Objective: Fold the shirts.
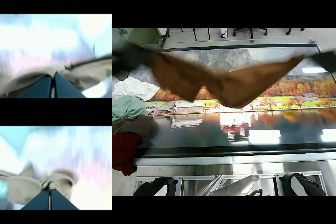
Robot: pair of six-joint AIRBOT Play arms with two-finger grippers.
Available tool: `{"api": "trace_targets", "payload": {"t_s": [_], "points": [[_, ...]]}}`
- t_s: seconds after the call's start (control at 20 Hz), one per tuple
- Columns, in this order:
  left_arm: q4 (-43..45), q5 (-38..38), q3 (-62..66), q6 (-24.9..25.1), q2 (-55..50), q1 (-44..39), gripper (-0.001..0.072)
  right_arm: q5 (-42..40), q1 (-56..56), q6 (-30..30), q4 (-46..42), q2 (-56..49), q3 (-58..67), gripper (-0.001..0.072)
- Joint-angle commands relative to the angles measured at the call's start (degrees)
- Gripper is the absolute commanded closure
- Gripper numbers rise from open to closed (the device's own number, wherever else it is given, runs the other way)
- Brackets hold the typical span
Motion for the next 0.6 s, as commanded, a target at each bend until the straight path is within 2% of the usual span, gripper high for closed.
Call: {"api": "trace_targets", "payload": {"t_s": [0.0,0.1,0.25,0.4,0.55], "points": [[0.76,0.46,22.05,-1.42,2.91,4.59,0.0695,8.0,-5.51,1.2,-0.15,6.6,17.44,0.0692],[1.11,-0.04,25.88,-1.42,3.28,6.93,0.0695,14.08,-5.84,1.05,-2.12,9.05,19.78,0.0692],[1.16,-2.82,18.93,-1.4,6.05,10.01,0.0695,16.79,-5.84,0.61,-3.56,10.49,19.76,0.0693],[1.18,-6.95,7.17,-0.85,9.01,10.51,0.0695,14.88,-5.84,0.85,-3.48,9.07,19.52,0.0692],[1.22,-8.57,2.91,0.87,5.99,10.54,0.0695,8.52,-5.7,2.78,-3.3,4.48,16.48,0.0693]]}}
